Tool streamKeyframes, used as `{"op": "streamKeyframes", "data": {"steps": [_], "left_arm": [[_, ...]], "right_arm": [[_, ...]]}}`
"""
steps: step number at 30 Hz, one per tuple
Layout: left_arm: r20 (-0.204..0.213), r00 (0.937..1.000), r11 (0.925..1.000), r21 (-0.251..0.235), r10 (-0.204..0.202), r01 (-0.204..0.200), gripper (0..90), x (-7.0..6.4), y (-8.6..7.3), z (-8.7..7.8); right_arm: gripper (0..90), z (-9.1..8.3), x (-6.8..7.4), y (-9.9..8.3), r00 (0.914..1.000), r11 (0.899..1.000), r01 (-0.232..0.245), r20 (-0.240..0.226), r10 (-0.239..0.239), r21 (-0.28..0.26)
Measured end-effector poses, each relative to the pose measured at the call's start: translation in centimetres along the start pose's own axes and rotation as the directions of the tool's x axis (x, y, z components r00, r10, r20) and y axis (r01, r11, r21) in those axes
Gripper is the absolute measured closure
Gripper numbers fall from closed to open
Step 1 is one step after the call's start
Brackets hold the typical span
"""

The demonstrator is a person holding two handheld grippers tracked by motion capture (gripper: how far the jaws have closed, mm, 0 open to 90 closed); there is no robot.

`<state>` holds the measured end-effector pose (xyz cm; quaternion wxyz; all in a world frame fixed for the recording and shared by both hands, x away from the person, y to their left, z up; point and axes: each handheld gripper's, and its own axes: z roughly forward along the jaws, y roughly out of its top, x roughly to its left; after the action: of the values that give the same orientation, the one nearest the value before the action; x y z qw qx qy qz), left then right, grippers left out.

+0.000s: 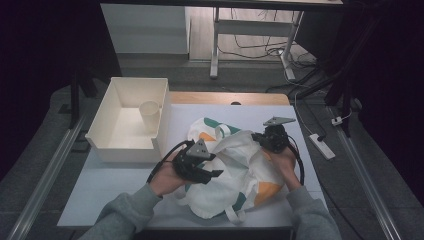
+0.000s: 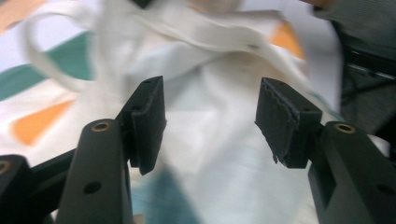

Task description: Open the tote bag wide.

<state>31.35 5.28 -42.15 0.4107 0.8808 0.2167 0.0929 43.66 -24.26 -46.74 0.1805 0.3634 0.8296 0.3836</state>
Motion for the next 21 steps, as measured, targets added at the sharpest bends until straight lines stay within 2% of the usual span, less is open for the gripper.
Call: {"op": "streamKeyframes", "data": {"steps": [2, 5, 7, 9, 17, 21], "left_arm": [[-0.015, 0.9997, 0.9997, 0.014, -0.018, 0.018, 41.5, 1.1, 0.4, 0.4], [-0.036, 0.9981, 0.9987, 0.009, -0.050, 0.051, 40.4, 2.2, 0.3, 0.9], [-0.050, 0.9975, 0.9983, 0.028, -0.049, 0.051, 39.8, 2.6, 0.2, 1.1], [-0.072, 0.9963, 0.9981, 0.036, -0.047, 0.050, 38.9, 2.7, -0.1, 1.0], [-0.072, 0.9965, 0.9967, 0.066, -0.043, 0.047, 37.8, 2.6, -0.7, 1.5], [-0.102, 0.9940, 0.9955, 0.082, -0.038, 0.047, 41.1, 2.8, -0.8, 2.0]], "right_arm": [[87.6, 0.0, 0.0, 0.0, 1.0000, 1.000, 0.002, -0.002, -0.002, 0.001], [87.5, 0.0, 0.0, 0.0, 1.0000, 1.000, 0.002, -0.004, -0.002, 0.002], [87.5, 0.0, 0.0, -0.1, 1.0000, 1.000, 0.002, -0.005, -0.002, 0.001], [87.5, 0.0, 0.0, -0.1, 1.0000, 1.000, 0.002, -0.005, -0.002, 0.001], [87.4, -0.1, 0.1, -0.1, 1.0000, 1.000, 0.005, -0.002, -0.005, -0.002], [87.3, 0.0, 0.1, -0.1, 1.0000, 1.000, 0.006, -0.004, -0.006, 0.000]]}}
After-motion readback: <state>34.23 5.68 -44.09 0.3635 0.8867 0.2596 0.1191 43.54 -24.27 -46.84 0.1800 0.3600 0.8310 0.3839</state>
